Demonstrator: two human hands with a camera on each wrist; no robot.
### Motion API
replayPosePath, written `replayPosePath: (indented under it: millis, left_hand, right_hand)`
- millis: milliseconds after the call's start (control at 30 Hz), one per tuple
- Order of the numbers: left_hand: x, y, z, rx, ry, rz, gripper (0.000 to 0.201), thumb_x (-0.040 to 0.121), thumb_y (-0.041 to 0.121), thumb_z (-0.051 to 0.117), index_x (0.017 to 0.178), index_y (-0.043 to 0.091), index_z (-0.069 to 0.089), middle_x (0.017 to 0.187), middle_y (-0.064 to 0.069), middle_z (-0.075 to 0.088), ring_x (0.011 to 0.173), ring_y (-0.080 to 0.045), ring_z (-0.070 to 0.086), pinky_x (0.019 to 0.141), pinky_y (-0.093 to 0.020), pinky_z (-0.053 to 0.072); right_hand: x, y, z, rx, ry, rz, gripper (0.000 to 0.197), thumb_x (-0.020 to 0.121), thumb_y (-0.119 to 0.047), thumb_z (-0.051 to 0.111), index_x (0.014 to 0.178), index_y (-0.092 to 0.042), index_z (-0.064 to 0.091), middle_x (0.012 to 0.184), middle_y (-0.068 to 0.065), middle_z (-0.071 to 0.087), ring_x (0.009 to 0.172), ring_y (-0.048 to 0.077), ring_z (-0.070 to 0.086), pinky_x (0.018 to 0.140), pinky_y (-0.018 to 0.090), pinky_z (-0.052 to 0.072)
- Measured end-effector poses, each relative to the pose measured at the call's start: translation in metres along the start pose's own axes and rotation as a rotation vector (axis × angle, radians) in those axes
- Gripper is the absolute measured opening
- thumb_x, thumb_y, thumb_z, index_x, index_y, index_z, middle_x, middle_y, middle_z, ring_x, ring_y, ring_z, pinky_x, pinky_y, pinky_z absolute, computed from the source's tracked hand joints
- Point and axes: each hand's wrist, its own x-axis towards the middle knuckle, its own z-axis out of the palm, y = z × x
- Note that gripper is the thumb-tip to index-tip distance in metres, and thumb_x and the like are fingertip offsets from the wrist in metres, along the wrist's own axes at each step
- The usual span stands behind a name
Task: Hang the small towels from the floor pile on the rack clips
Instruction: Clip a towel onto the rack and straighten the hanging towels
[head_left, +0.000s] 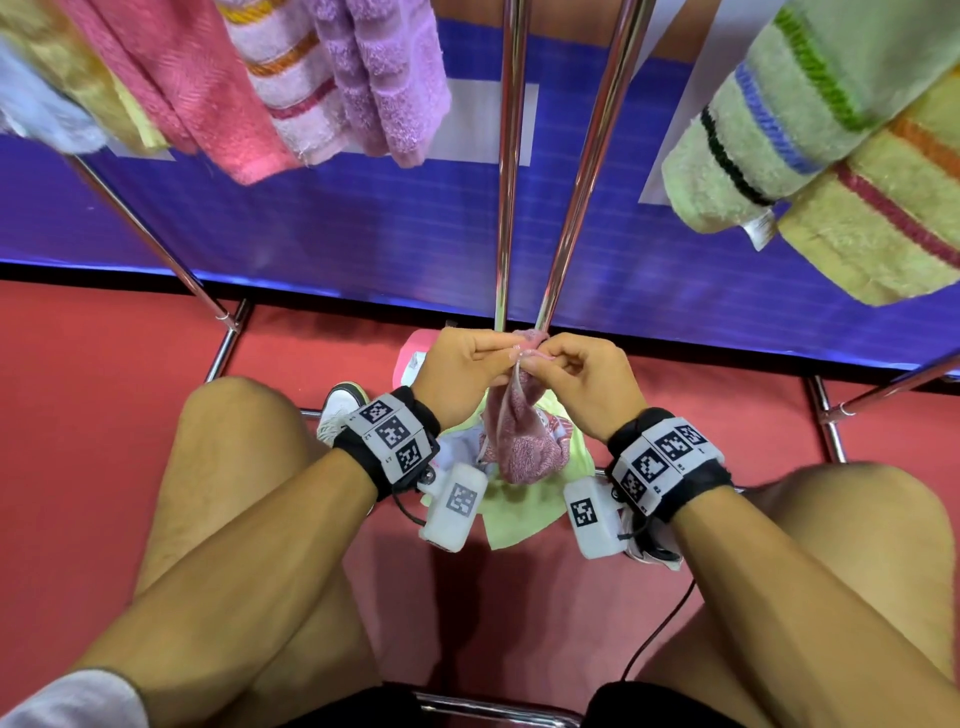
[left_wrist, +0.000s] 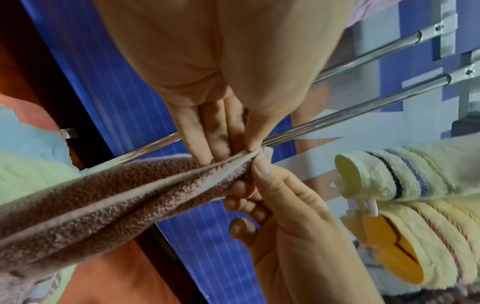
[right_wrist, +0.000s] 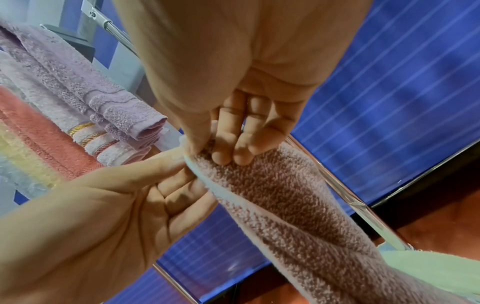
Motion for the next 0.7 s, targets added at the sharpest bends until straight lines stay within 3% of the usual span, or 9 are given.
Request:
replayPosePath:
  millis: [100,167,233,300,433,567,700]
  left_hand:
    - [-0.0022,0.0007,0.0025,0.083,0.015,0.067,0.024,0.095,-0.003,0.056,0.116,-0.001,0.067,0.112,-0.001,0.071,0.098,-0.008,0.070,0.084,-0.025,0.057]
    - [-0.0036,0.0017,0.0031,0.092,0.019,0.093,0.026,0.093,-0.005,0.057,0.112,0.007,0.070,0.100,0.007,0.073,0.091,-0.004,0.070,0.080,-0.020,0.055]
    - [-0.0038,0.0016,0.0022,0.073,0.027,0.099,0.027,0.091,-0.007,0.060,0.103,0.014,0.072,0.090,0.011,0.075,0.086,-0.006,0.072,0.078,-0.021,0.056]
    - [-0.0034,0.0017,0.0007,0.068,0.031,0.107,0.024,0.090,-0.007,0.061,0.103,0.011,0.071,0.094,0.010,0.075,0.085,-0.008,0.072,0.079,-0.023,0.057]
    - [-0.0013,-0.0016,-0.0027,0.205,0.021,0.142,0.026,0.090,-0.002,0.064,0.104,0.019,0.072,0.095,0.010,0.074,0.085,-0.006,0.071,0.085,-0.030,0.057]
    - [-0.0008,-0.0058,-0.0041,0.365,0.017,0.194,0.023,0.090,0.002,0.065,0.108,0.014,0.072,0.090,0.014,0.071,0.083,0.001,0.069,0.079,-0.024,0.054]
    - [-0.0011,-0.0052,-0.0065,0.568,0.006,0.271,0.021,0.089,0.009,0.066,0.107,0.010,0.075,0.087,-0.006,0.076,0.076,-0.016,0.070,0.072,-0.032,0.056]
  right_hand:
    - [-0.0002,0.0022,-0.0006,-0.022,-0.013,0.012,0.018,0.080,-0.042,0.070,0.070,-0.026,0.067,0.067,0.004,0.068,0.063,0.024,0.062,0.065,0.037,0.054]
    - [0.0000,0.0026,-0.0023,-0.055,-0.032,0.017,0.019,0.081,-0.039,0.072,0.069,-0.024,0.067,0.065,0.004,0.067,0.059,0.016,0.058,0.063,0.032,0.051]
    - [-0.0001,0.0008,-0.0040,-0.094,-0.057,0.014,0.019,0.083,-0.030,0.076,0.069,-0.020,0.068,0.063,0.006,0.065,0.057,0.009,0.051,0.061,0.026,0.047]
    - [-0.0007,-0.0012,-0.0054,-0.124,-0.068,0.008,0.020,0.084,-0.027,0.076,0.070,-0.016,0.069,0.061,0.006,0.063,0.056,0.007,0.048,0.059,0.022,0.043]
    - [-0.0008,0.0023,-0.0057,-0.156,-0.081,0.011,0.020,0.085,-0.031,0.075,0.071,-0.017,0.071,0.062,0.006,0.065,0.060,0.024,0.056,0.062,0.033,0.050]
    - [-0.0001,0.0053,-0.0071,-0.218,-0.074,0.011,0.021,0.084,-0.035,0.075,0.072,-0.019,0.071,0.061,0.003,0.066,0.062,0.023,0.059,0.065,0.036,0.051]
    - [-0.0014,0.0041,-0.0086,-0.259,-0.078,0.003,0.022,0.084,-0.038,0.075,0.071,-0.020,0.071,0.060,0.003,0.065,0.061,0.020,0.057,0.062,0.031,0.049]
